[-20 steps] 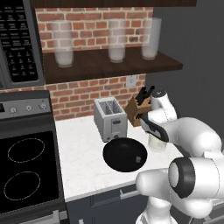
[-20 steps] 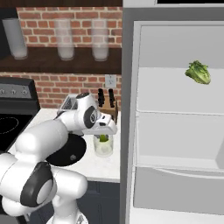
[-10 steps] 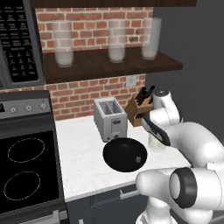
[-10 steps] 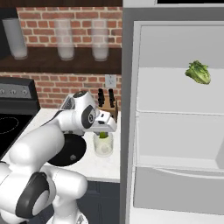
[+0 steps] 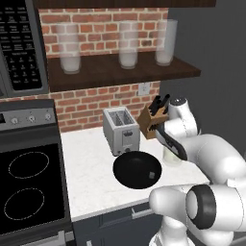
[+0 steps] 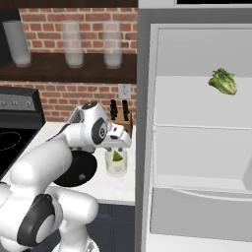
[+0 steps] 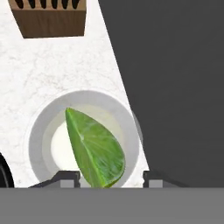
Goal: Grab a lemon wedge from the fridge and one ice cube from the ice bowl, and put them in the glass of lemonade.
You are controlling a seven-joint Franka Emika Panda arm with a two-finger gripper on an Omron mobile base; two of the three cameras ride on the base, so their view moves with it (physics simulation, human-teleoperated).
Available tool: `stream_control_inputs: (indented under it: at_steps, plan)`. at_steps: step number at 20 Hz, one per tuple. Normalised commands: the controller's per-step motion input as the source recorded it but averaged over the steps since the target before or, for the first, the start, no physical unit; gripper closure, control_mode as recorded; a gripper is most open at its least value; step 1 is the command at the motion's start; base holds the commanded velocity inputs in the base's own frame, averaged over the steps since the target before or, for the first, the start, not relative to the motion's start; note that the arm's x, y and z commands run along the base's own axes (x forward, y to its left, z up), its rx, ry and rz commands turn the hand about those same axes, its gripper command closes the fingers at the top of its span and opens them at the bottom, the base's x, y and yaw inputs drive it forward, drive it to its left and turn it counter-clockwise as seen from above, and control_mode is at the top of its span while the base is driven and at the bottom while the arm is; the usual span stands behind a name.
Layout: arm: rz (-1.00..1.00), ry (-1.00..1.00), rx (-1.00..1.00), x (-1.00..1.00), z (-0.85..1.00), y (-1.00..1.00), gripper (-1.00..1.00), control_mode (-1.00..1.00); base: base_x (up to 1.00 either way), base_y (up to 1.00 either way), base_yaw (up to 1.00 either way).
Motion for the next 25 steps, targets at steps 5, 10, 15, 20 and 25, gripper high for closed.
stream_control_inputs:
  at_steps: [5, 10, 15, 20, 25]
  plan:
    - [0.0, -0.15, 0.01, 0.0, 0.47, 0.0, -1.0, -1.0, 0.0, 0.0, 0.0]
    - [-0.01, -0.33, 0.04, -0.29, 0.8, 0.03, -1.0, -1.0, 0.0, 0.0, 0.0]
    - [0.0, -0.51, 0.03, -0.98, 1.0, 0.4, -1.0, -1.0, 0.0, 0.0, 0.0]
    - [0.0, -0.64, 0.01, -1.0, 1.0, 0.54, -1.0, -1.0, 0.0, 0.0, 0.0]
    - [0.0, -0.66, 0.04, -1.0, 1.0, 0.81, -1.0, -1.0, 0.0, 0.0, 0.0]
